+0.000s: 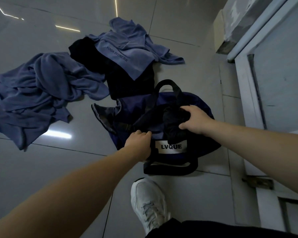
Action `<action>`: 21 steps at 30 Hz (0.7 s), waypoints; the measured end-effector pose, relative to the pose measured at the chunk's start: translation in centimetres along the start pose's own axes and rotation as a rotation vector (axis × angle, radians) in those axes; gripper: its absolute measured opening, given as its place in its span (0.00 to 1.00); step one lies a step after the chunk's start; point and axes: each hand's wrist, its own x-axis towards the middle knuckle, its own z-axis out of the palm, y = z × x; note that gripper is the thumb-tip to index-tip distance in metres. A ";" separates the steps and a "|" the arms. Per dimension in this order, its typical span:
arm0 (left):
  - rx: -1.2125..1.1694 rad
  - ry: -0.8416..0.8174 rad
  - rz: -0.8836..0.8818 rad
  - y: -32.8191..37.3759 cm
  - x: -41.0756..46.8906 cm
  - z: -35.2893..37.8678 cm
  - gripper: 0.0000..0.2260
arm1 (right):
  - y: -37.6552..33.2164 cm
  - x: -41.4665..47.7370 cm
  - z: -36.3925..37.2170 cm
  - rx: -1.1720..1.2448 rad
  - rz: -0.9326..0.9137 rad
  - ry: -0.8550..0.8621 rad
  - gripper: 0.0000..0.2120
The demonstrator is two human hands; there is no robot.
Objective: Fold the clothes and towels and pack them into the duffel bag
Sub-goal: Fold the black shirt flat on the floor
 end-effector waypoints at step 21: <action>0.041 0.420 0.557 -1.4 -3.6 -0.5 0.06 | -3.2 1.3 5.6 0.232 -0.042 0.129 0.31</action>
